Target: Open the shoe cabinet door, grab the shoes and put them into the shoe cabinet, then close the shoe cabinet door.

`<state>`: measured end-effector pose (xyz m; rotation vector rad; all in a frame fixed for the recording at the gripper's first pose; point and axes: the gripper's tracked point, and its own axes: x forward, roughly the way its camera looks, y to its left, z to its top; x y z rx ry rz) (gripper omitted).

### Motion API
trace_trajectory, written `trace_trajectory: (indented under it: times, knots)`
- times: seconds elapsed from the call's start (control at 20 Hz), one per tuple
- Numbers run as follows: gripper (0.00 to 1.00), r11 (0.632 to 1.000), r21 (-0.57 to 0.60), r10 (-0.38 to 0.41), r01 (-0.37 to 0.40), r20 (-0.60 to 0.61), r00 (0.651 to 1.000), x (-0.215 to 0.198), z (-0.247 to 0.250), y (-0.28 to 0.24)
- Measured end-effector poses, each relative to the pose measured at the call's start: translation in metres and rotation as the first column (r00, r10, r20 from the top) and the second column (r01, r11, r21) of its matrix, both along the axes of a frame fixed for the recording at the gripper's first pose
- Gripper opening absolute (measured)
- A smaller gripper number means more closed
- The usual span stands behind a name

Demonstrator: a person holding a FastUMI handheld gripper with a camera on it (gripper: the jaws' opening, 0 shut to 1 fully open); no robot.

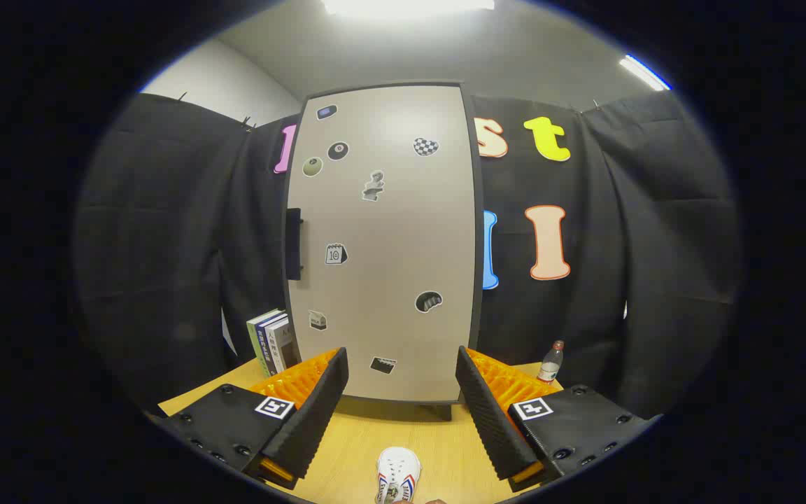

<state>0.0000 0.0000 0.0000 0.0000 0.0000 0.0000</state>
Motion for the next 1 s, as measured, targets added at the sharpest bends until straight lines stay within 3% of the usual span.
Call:
trace_trajectory:
  times: [0.5,1.0]
  knots:
    - [0.97,0.995,-0.036,-0.094,0.095,0.026,0.995,-0.005,0.009,0.013]
    - [0.98,0.995,-0.003,-0.098,0.098,0.046,0.994,0.006,0.019,0.038]
